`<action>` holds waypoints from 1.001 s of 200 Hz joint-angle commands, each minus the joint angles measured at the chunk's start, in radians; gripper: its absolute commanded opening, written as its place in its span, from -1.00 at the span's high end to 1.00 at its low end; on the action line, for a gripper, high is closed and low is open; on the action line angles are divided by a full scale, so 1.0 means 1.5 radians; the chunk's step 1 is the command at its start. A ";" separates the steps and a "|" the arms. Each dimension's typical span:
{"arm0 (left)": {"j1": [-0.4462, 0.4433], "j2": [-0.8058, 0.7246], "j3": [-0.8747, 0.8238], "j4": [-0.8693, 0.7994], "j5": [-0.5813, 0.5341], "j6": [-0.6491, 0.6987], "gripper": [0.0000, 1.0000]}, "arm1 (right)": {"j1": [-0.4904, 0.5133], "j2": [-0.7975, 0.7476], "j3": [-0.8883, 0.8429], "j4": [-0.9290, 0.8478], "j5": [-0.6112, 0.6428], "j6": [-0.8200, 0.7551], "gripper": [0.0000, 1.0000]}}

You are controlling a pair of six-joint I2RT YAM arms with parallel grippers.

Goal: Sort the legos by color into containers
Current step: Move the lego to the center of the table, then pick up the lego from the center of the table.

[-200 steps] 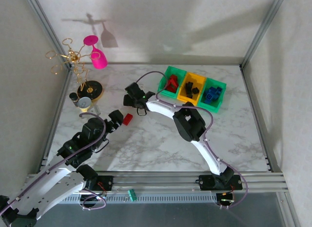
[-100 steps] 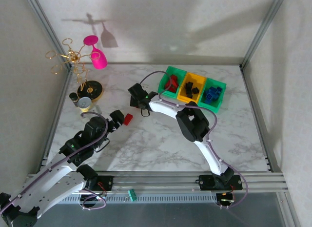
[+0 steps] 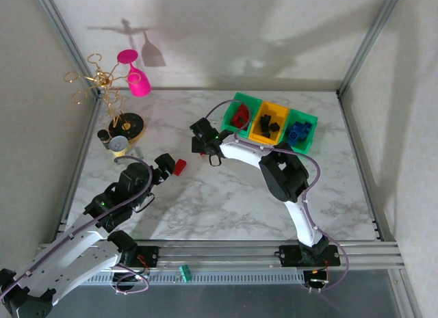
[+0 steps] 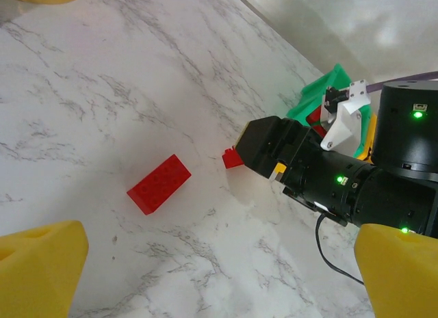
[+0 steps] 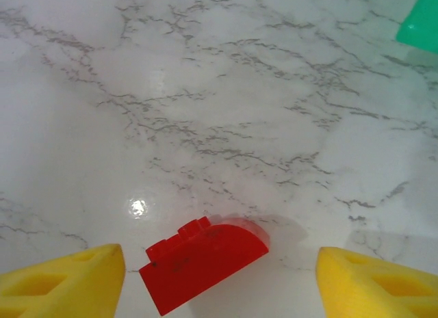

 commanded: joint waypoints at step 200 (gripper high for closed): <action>0.006 0.009 0.021 0.007 0.010 0.006 -0.99 | -0.014 0.016 0.007 0.019 0.025 -0.087 0.01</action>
